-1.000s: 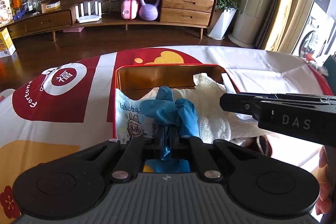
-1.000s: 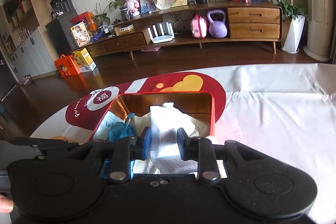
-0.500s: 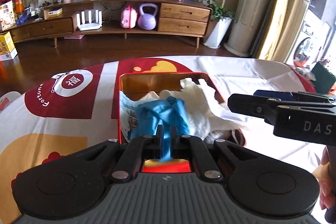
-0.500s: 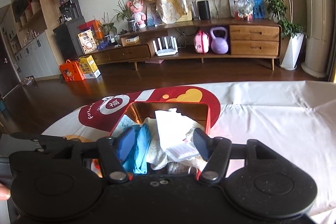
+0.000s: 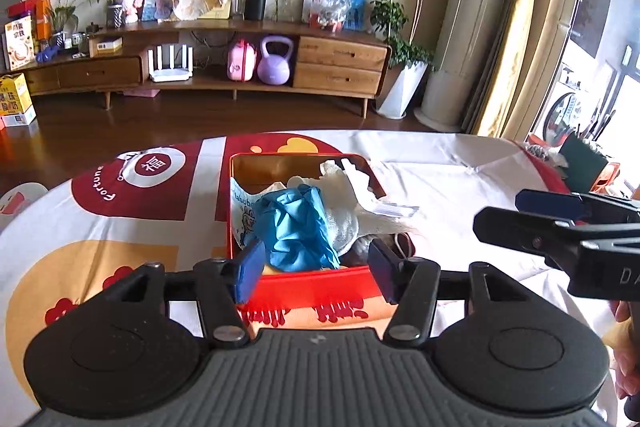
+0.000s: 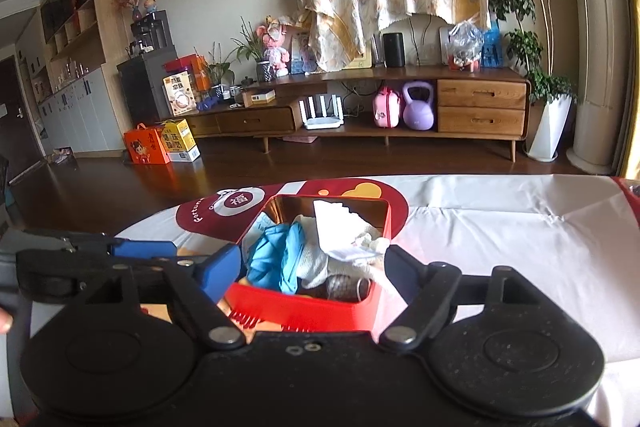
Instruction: Organize soft objects
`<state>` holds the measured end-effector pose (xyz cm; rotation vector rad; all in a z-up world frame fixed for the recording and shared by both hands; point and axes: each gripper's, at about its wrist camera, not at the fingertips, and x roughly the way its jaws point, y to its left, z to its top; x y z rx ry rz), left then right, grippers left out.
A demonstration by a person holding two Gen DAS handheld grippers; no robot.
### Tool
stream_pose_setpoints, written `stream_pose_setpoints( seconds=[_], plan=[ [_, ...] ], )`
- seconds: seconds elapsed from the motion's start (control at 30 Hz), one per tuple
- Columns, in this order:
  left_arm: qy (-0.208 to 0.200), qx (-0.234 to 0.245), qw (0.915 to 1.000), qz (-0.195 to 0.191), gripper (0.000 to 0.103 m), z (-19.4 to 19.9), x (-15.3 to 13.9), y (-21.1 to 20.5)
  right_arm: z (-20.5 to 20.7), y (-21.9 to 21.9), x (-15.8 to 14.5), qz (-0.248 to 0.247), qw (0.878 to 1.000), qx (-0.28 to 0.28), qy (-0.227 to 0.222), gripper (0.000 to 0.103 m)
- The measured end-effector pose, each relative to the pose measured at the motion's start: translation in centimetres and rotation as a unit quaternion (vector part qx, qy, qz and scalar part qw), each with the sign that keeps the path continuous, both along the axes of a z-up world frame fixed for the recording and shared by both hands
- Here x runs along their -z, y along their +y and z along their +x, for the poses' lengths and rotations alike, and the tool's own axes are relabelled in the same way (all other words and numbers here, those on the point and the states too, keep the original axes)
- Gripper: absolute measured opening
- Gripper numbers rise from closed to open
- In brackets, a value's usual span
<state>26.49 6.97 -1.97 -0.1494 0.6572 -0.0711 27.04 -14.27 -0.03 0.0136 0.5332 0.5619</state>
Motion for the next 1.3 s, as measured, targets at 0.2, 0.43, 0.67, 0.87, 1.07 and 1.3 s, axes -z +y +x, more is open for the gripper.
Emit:
stream_pose_setpoints(
  seconds=[0.2,0.43,0.67,0.87,1.07,1.3],
  plan=[
    [-0.019,-0.006,0.9998,-0.003,0.072,-3.1,-1.0,-0.3,-2.7,-1.2,-0.2,0.004,1.0,0.003,-0.014,0.093],
    [-0.035,-0.002,0.9994,-0.008,0.08,-6.1,-1.6,-0.9,-5.3,-2.2,-0.2,0.011,1.0,0.01,-0.027,0.103],
    [-0.041,-0.007,0.9991,-0.009,0.085,-8.7,-1.5,-1.5,-7.2,-2.9,0.4,0.009,0.999,0.021,-0.035,0.103],
    [-0.05,-0.011,0.9986,-0.011,0.1,-10.6,-1.2,-1.9,-8.3,-3.5,1.3,0.003,0.998,0.04,-0.044,0.103],
    [-0.052,-0.019,0.9985,-0.007,0.103,-11.6,-1.0,-2.1,-9.3,-3.7,1.8,0.001,0.997,0.053,-0.054,0.103],
    [-0.058,-0.023,0.998,-0.003,0.103,-12.4,-1.2,-2.5,-9.4,-3.7,1.8,-0.003,0.997,0.058,-0.054,0.103]
  ],
)
